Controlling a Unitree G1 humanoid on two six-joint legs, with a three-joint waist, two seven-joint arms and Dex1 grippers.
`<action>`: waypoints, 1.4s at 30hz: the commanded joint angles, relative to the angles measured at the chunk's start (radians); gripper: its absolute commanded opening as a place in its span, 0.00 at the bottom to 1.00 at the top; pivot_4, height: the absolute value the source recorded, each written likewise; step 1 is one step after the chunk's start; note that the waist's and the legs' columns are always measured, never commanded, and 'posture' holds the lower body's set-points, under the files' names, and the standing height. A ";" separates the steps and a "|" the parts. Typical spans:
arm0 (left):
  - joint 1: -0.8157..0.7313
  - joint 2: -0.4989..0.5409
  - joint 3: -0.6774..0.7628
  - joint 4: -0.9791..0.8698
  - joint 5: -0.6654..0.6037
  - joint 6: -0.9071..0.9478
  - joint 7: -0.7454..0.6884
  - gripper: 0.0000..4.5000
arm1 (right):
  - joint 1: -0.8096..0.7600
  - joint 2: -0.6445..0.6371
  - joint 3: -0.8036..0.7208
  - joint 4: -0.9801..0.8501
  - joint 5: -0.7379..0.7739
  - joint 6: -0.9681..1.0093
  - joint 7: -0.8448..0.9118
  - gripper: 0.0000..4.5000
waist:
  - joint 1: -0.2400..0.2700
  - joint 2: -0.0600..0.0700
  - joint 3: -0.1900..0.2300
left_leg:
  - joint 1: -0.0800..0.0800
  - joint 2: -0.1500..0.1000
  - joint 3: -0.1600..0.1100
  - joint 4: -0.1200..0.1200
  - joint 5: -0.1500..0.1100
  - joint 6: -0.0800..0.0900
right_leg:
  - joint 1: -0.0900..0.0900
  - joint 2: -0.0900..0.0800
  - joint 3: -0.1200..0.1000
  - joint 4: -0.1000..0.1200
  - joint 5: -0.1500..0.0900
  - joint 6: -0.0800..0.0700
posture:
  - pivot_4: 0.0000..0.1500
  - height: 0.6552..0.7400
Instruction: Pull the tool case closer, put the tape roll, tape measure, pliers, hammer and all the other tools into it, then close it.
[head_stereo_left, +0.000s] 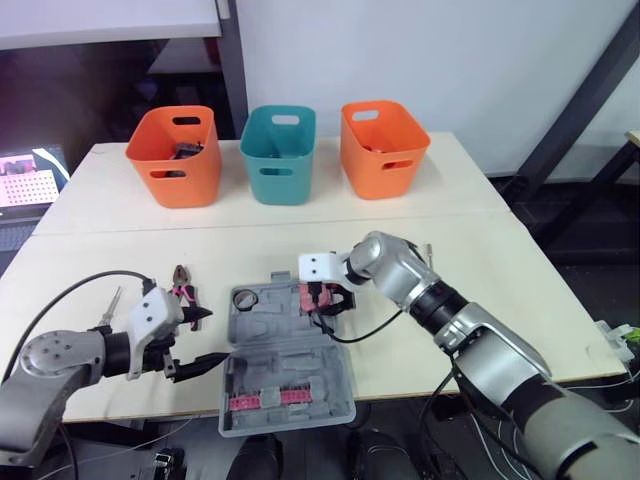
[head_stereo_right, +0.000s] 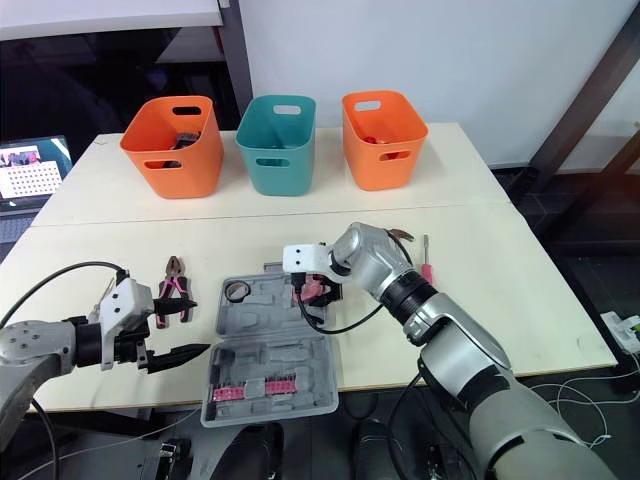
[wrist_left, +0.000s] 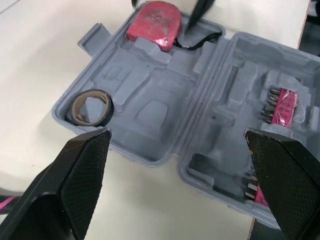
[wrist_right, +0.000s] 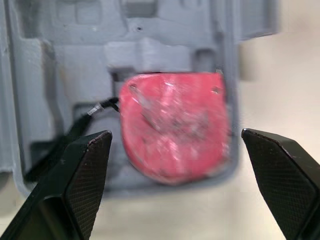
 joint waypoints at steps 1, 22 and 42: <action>-0.002 -0.005 -0.005 0.013 0.009 -0.038 -0.014 1.00 | 0.016 -0.036 -0.055 -0.174 0.036 0.067 0.056 0.99 | 0.000 0.000 0.000 | 0.000 0.000 0.000 0.000 0.000 0.000 | 0.000 0.000 0.000 0.000 0.000 0.000 | 1.00 1.00; -0.116 -0.008 -0.058 0.137 0.024 -0.098 -0.083 1.00 | 0.277 -0.069 -0.305 -0.310 0.294 -0.029 -0.079 0.48 | 0.002 0.000 0.000 | 0.000 0.001 0.002 0.000 0.000 0.000 | 0.000 0.000 0.000 -0.001 0.000 -0.001 | 1.00 1.00; -0.130 0.010 -0.042 0.057 0.009 -0.009 -0.061 1.00 | 0.241 0.024 -0.294 0.284 0.237 -0.320 -0.123 0.48 | 0.002 0.000 -0.001 | 0.004 0.001 0.001 0.000 0.000 0.000 | 0.004 0.001 0.001 -0.001 0.000 -0.001 | 1.00 1.00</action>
